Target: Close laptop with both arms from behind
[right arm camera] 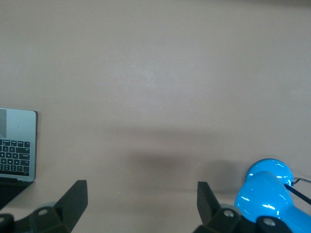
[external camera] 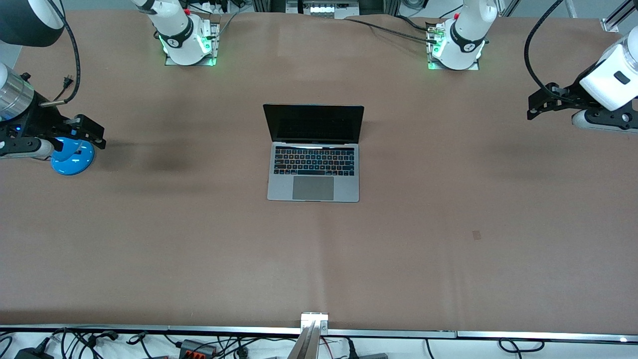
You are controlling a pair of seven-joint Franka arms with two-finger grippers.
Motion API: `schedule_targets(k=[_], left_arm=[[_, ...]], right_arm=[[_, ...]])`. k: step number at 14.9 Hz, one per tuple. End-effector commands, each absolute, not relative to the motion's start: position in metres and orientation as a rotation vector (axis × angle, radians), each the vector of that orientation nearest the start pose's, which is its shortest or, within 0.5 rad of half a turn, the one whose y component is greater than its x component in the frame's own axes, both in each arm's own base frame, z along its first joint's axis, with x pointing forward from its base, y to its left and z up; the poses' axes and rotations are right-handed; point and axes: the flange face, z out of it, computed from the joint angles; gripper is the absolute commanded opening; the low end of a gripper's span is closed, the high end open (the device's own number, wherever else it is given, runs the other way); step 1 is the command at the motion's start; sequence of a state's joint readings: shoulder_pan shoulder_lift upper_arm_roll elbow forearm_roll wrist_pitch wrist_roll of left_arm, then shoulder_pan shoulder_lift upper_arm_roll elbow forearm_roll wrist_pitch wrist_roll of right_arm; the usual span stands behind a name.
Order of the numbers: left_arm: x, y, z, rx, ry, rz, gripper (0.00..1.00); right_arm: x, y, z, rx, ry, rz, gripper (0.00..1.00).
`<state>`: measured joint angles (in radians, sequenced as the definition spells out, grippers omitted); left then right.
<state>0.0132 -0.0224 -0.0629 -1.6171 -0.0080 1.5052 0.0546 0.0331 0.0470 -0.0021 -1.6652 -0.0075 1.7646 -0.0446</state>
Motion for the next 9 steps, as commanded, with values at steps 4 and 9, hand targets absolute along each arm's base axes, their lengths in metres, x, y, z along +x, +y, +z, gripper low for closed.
schedule_targets(k=[4, 9], left_arm=[[0.538, -0.033, 0.590, -3.127, 0.201, 0.366, 1.00], [0.531, -0.037, 0.579, -3.111, 0.225, 0.502, 1.00]], right_arm=[[0.577, 0.005, 0.574, -3.097, -0.097, -0.005, 0.62], [0.571, 0.019, 0.583, -3.093, -0.089, 0.037, 0.00]])
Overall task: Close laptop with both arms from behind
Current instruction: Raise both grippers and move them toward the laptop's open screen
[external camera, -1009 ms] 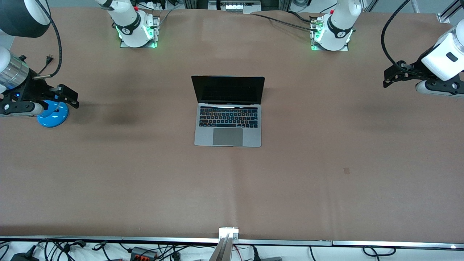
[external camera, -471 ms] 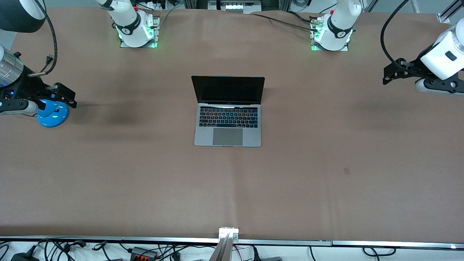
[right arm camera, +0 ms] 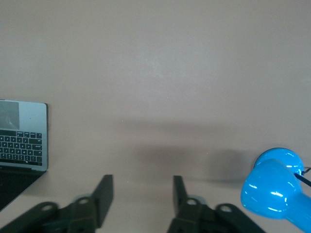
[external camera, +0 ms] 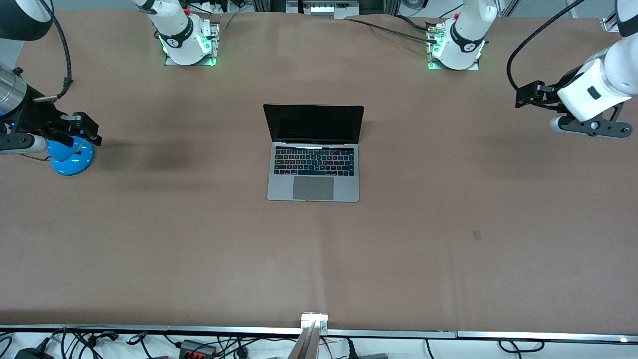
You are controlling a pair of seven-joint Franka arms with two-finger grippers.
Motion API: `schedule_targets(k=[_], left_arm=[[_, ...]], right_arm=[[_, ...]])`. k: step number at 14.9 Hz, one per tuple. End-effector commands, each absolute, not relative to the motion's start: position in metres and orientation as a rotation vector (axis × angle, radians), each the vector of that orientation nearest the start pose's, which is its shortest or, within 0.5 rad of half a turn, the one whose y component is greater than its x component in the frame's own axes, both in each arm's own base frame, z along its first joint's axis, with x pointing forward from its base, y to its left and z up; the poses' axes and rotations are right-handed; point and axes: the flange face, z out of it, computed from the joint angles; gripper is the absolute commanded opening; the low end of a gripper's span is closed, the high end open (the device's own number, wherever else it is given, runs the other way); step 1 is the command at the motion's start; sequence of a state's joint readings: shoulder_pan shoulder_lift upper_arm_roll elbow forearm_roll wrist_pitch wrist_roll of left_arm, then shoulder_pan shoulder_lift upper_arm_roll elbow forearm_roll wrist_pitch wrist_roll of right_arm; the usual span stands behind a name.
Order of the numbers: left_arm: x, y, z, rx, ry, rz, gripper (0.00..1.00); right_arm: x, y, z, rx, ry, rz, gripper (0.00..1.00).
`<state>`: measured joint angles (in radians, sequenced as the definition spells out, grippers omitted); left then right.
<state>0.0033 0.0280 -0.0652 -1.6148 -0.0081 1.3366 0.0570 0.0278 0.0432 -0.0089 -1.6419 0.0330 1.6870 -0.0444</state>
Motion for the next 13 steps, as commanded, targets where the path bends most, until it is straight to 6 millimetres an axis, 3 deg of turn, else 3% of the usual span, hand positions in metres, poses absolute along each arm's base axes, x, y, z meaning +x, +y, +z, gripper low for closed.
schedule_targets(k=[1, 3, 5, 6, 8, 11, 13], left_arm=[[0.532, -0.039, 0.579, -3.111, 0.228, 0.499, 0.95], [0.532, -0.053, 0.576, -3.103, 0.273, 0.509, 0.60], [0.529, -0.072, 0.576, -3.091, 0.324, 0.515, 0.23], [0.525, -0.079, 0.575, -3.081, 0.326, 0.545, 0.10], [0.522, -0.089, 0.565, -3.098, 0.350, 0.596, 0.02], [0.515, -0.117, 0.551, -3.183, 0.296, 0.678, 0.01], [0.501, -0.160, 0.544, -3.203, 0.243, 0.729, 0.01]], right_arm=[[0.570, 0.018, 0.580, -3.091, -0.085, 0.070, 0.00], [0.569, 0.025, 0.571, -3.086, -0.131, 0.110, 0.00], [0.564, 0.057, 0.568, -3.072, -0.224, 0.134, 0.00], [0.564, 0.068, 0.568, -3.056, -0.226, 0.133, 0.00], [0.559, 0.081, 0.560, -2.994, -0.224, 0.169, 0.00], [0.548, 0.097, 0.535, -2.888, -0.189, 0.244, 0.00], [0.539, 0.106, 0.515, -2.849, -0.177, 0.277, 0.00]])
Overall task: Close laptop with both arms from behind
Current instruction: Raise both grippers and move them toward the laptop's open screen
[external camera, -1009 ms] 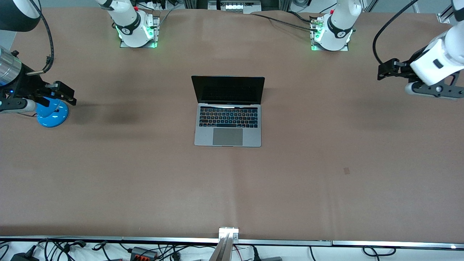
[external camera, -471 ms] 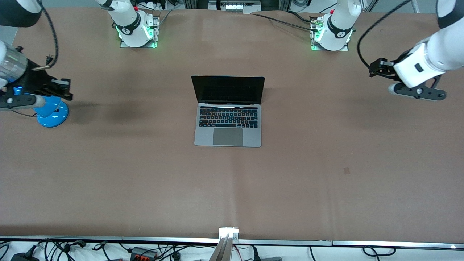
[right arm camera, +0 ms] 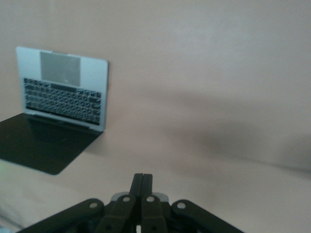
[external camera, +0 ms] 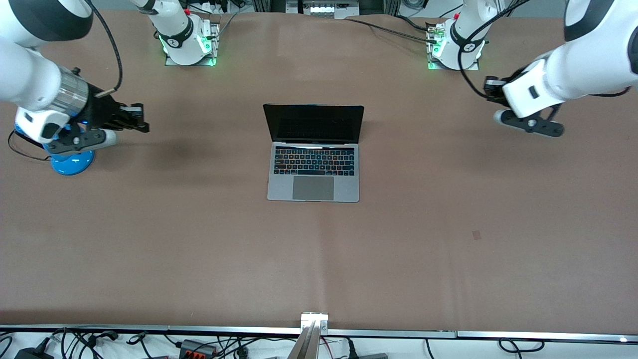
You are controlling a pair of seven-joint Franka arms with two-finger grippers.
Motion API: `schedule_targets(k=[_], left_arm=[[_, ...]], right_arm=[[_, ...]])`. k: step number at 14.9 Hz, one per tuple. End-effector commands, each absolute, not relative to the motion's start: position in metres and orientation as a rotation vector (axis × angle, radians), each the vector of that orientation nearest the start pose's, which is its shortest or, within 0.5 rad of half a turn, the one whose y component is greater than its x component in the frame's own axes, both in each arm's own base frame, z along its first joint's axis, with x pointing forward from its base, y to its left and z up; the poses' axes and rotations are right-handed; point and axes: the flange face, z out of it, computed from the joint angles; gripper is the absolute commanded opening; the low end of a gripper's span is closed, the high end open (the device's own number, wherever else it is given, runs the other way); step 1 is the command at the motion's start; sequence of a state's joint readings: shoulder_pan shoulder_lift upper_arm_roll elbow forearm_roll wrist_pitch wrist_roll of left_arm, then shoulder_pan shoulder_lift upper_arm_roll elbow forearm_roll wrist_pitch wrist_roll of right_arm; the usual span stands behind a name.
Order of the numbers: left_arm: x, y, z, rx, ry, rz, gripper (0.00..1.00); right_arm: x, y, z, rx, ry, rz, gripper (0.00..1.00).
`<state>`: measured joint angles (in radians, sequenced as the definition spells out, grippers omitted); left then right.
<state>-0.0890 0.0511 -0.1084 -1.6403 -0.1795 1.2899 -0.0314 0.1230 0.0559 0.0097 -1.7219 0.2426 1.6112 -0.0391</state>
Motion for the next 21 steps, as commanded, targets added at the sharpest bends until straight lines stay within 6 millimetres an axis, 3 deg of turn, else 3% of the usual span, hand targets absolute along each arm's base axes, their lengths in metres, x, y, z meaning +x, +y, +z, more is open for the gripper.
schedule_targets(k=[1, 4, 7, 8, 12, 13, 16, 19, 21], left_arm=[[0.493, -0.185, 0.541, -3.189, 0.259, 0.720, 0.01], [0.470, -0.239, 0.528, -3.171, 0.346, 0.665, 0.01], [0.441, -0.261, 0.510, -3.177, 0.348, 0.617, 0.01], [0.427, -0.268, 0.504, -3.173, 0.363, 0.603, 0.01], [0.358, -0.301, 0.474, -3.162, 0.438, 0.561, 0.01], [0.347, -0.305, 0.471, -3.190, 0.427, 0.578, 0.01], [0.321, -0.316, 0.455, -3.207, 0.435, 0.580, 0.01], [0.305, -0.344, 0.432, -3.247, 0.459, 0.480, 0.01], [0.286, -0.372, 0.415, -3.292, 0.401, 0.437, 0.01]], right_arm=[[0.531, 0.110, 0.499, -2.830, -0.159, 0.264, 0.00], [0.485, 0.157, 0.454, -2.823, -0.159, 0.194, 0.00], [0.449, 0.239, 0.430, -2.857, -0.075, 0.204, 0.00], [0.445, 0.249, 0.425, -2.862, -0.080, 0.217, 0.00], [0.430, 0.248, 0.410, -2.875, -0.109, 0.256, 0.00], [0.420, 0.259, 0.404, -2.877, -0.140, 0.255, 0.00], [0.403, 0.263, 0.390, -2.886, -0.138, 0.289, 0.00], [0.373, 0.257, 0.381, -2.879, -0.119, 0.357, 0.00], [0.364, 0.256, 0.382, -2.882, -0.101, 0.409, 0.00]])
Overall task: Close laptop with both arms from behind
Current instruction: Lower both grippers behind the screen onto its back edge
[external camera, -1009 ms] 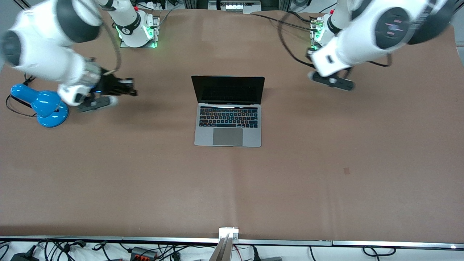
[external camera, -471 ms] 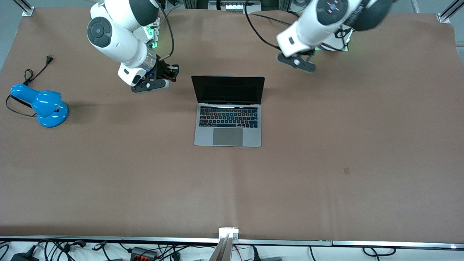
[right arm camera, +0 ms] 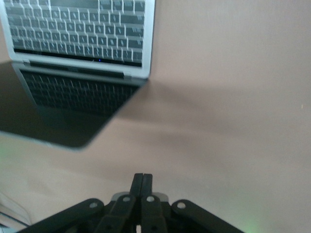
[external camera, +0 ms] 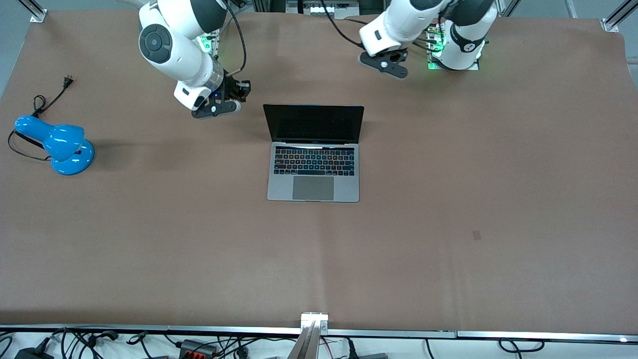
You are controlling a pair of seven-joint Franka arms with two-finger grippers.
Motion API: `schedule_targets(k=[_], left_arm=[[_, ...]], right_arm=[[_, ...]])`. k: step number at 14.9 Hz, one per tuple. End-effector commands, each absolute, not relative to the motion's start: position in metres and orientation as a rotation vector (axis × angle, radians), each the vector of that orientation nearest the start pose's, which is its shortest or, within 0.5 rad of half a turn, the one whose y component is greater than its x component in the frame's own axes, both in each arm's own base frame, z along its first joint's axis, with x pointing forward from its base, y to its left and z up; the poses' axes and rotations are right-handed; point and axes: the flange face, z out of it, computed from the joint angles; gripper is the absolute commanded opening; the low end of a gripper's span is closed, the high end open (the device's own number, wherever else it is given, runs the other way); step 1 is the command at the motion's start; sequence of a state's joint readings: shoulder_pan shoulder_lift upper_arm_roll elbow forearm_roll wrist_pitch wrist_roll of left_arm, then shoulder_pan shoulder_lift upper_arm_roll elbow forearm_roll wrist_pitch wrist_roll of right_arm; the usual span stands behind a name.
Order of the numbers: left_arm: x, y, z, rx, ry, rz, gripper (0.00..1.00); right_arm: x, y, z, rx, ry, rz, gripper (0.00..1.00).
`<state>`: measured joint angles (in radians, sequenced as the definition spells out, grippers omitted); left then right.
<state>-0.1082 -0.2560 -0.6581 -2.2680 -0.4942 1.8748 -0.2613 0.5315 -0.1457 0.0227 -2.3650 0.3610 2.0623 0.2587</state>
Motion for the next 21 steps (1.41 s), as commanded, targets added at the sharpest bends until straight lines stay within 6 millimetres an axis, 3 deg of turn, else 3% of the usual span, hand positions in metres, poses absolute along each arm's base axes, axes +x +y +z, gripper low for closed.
schedule_targets(k=[1, 3, 5, 9, 14, 17, 21], left_arm=[[0.278, -0.381, 0.409, -3.293, 0.408, 0.418, 0.01], [0.275, -0.389, 0.395, -3.314, 0.407, 0.353, 0.01], [0.276, -0.395, 0.381, -3.345, 0.406, 0.278, 0.01], [0.298, -0.400, 0.365, -3.425, 0.363, 0.185, 0.01], [0.324, -0.395, 0.348, -3.487, 0.283, 0.113, 0.01], [0.353, -0.382, 0.341, -3.483, 0.282, -0.012, 0.01], [0.370, -0.378, 0.327, -3.487, 0.309, -0.092, 0.01]], right_arm=[[0.360, 0.262, 0.382, -2.872, -0.067, 0.429, 0.00], [0.343, 0.287, 0.381, -2.857, -0.062, 0.441, 0.00], [0.335, 0.292, 0.372, -2.861, -0.060, 0.428, 0.00], [0.331, 0.315, 0.347, -2.871, -0.031, 0.372, 0.00], [0.345, 0.332, 0.311, -2.870, 0.031, 0.313, 0.00], [0.357, 0.338, 0.308, -2.868, 0.024, 0.302, 0.00], [0.382, 0.355, 0.302, -2.863, 0.040, 0.295, 0.00]])
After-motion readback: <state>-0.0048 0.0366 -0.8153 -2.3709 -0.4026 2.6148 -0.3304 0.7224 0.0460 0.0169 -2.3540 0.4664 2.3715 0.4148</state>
